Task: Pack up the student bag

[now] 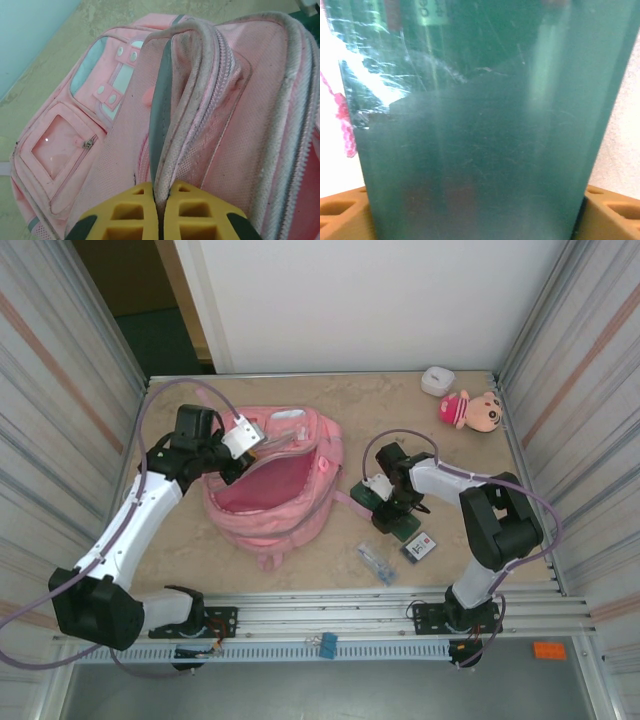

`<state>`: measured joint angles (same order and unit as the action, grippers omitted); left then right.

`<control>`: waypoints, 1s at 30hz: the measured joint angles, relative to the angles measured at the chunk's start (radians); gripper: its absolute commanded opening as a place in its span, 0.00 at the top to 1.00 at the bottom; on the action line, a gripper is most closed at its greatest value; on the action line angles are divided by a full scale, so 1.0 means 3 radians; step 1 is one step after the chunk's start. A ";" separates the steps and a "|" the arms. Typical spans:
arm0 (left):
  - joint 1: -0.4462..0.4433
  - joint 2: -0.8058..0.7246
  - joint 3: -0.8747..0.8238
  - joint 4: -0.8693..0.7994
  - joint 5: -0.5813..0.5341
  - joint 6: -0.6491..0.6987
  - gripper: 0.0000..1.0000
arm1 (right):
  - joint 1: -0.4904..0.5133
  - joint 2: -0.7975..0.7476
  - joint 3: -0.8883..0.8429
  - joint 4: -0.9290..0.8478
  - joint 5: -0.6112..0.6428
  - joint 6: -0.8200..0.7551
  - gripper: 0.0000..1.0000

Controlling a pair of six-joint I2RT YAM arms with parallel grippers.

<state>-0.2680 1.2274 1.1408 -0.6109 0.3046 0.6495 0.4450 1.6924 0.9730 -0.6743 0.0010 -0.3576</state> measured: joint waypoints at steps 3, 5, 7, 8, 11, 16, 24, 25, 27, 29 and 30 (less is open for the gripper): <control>0.0000 -0.0053 0.0000 -0.0025 0.0003 -0.0067 1.00 | 0.0000 -0.0048 -0.0025 0.0033 0.0028 0.0028 0.36; -0.0001 -0.0075 0.0000 -0.0045 0.0004 -0.0153 1.00 | -0.0020 -0.0149 -0.0069 0.0058 0.0062 0.0036 0.38; -0.0008 -0.0085 0.0000 -0.0075 0.0005 -0.0252 1.00 | -0.0050 -0.0359 -0.0108 0.0052 0.0066 0.0043 0.41; -0.0029 -0.0086 0.0001 -0.0104 0.0004 -0.0312 1.00 | -0.0071 -0.0525 -0.0122 0.0051 0.0062 0.0046 0.42; -0.0125 -0.0086 0.0029 -0.0196 0.0001 -0.0498 1.00 | -0.0112 -0.1137 -0.0123 0.0066 -0.0045 0.0047 0.44; -0.0298 -0.0085 0.0097 -0.0275 0.0032 -0.0771 1.00 | 0.0075 -0.2082 -0.0090 0.0113 -0.0435 -0.0066 0.50; -0.0352 -0.0075 0.0196 -0.0305 0.0211 -0.1061 1.00 | 0.1294 -0.1676 0.0455 0.0066 -0.0451 -0.0716 0.49; -0.0352 -0.0071 0.0206 -0.0308 0.0230 -0.1083 1.00 | 0.1372 -0.1548 0.0542 0.0070 -0.0426 -0.0790 0.49; -0.0352 -0.0065 0.0219 -0.0305 0.0267 -0.1130 1.00 | 0.1535 -0.1232 0.0717 0.0121 -0.0337 -0.1006 0.48; -0.0352 -0.0065 0.0220 -0.0305 0.0300 -0.1169 1.00 | 0.1628 -0.1005 0.0811 0.0188 -0.0299 -0.1198 0.46; -0.0354 -0.0065 0.0220 -0.0303 0.0322 -0.1193 1.00 | 0.1661 -0.0912 0.0839 0.0234 -0.0286 -0.1287 0.46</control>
<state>-0.3740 1.2079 1.2068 -0.7017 0.4011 0.2916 0.9432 1.4189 1.2247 -0.6041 -0.0849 -0.7437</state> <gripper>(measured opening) 0.051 0.690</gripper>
